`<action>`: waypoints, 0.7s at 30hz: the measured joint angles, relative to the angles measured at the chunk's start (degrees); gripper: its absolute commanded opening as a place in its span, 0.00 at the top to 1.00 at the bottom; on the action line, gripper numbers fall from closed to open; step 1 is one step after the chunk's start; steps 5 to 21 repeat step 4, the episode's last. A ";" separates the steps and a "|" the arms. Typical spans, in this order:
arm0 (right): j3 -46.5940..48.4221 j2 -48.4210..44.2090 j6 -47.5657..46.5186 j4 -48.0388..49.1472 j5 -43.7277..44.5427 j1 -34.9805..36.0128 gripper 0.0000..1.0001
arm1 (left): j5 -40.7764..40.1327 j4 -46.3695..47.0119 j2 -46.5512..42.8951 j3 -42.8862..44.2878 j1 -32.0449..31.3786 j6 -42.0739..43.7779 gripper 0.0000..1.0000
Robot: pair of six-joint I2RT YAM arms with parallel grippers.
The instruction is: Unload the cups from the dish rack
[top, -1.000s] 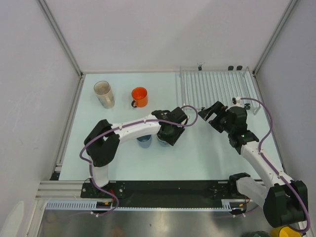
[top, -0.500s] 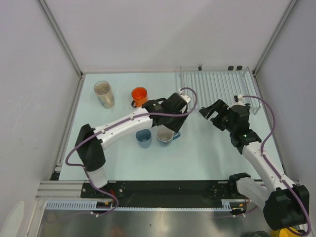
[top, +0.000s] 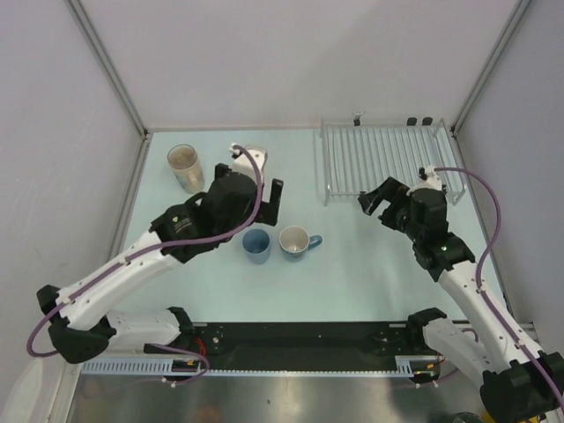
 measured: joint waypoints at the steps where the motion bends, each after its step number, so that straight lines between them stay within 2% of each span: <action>1: 0.09 -0.50 -0.35 -0.72 1.20 1.03 0.00 | -0.96 0.46 -2.03 -2.45 0.00 -0.76 0.00; 4: 0.09 -2.38 -1.46 -3.41 4.52 3.76 0.00 | -3.32 0.87 -5.27 -8.59 0.00 -3.04 0.00; 21: 0.09 -2.38 -1.46 -3.41 4.52 3.76 0.00 | -3.32 0.87 -5.27 -8.59 0.00 -3.04 0.00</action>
